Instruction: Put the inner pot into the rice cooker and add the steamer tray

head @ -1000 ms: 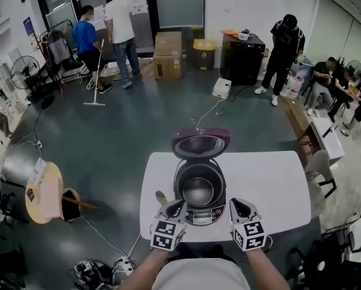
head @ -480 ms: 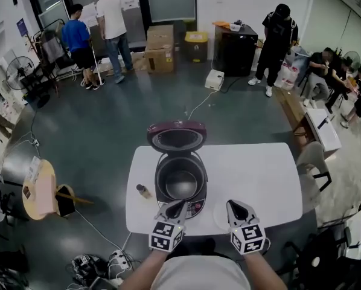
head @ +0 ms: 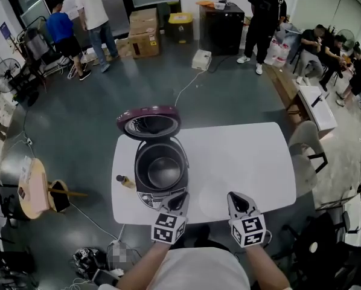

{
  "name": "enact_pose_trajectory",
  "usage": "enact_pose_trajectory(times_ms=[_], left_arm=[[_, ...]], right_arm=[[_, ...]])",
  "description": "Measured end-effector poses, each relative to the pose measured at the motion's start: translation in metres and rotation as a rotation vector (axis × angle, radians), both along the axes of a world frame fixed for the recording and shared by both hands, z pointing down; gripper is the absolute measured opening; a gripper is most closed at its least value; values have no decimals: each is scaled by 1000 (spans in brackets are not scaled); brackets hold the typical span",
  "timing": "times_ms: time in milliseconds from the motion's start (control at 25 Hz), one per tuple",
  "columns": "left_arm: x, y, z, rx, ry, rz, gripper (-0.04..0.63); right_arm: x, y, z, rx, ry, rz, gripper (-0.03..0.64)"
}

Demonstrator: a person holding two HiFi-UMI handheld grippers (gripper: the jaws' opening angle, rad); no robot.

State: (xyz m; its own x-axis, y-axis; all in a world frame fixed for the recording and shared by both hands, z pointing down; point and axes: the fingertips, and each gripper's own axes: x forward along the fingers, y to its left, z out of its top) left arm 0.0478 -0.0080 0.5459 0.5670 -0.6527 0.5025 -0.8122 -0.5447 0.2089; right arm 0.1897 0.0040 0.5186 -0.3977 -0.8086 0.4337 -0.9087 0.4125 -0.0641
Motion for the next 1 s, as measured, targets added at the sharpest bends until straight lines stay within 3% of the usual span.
enact_pose_trajectory(times_ms=[520, 1000], left_arm=[[66, 8, 112, -192, -76, -4, 15], [73, 11, 203, -342, -181, -21, 108]], right_arm=[[62, -1, 102, -190, 19, 20, 13], [97, 10, 211, -391, 64, 75, 119]])
